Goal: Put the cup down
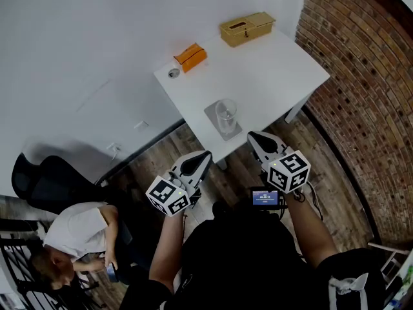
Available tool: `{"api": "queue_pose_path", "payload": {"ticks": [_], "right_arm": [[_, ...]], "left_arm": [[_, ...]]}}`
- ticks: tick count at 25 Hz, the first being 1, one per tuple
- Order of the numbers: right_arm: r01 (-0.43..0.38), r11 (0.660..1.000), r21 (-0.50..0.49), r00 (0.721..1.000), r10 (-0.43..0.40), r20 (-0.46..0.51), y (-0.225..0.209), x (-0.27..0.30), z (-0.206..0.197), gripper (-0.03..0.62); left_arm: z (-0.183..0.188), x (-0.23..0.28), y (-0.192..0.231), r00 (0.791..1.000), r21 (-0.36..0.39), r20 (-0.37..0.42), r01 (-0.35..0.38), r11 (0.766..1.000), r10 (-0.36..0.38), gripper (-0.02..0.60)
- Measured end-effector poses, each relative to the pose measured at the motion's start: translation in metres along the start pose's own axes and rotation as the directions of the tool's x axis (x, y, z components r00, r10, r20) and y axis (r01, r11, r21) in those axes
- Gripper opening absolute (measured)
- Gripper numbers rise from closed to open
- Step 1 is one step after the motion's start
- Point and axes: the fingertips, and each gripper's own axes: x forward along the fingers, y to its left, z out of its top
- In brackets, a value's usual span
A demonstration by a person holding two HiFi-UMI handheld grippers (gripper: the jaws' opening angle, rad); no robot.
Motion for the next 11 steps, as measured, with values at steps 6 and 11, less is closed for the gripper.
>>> {"api": "queue_pose_path", "payload": {"ticks": [6, 11], "right_arm": [[0.006, 1.0, -0.002, 1.0, -0.006, 0.001, -0.0012, -0.0009, 0.0011, 0.015], [0.003, 1.0, 0.022, 1.0, -0.003, 0.014, -0.0013, -0.0044, 0.0013, 0.017]], "left_arm": [[-0.0006, -0.0018, 0.0033, 1.0, 0.003, -0.003, -0.01, 1.0, 0.01, 0.008], [-0.0014, -0.0025, 0.0006, 1.0, 0.0, 0.004, -0.018, 1.0, 0.018, 0.008]]}}
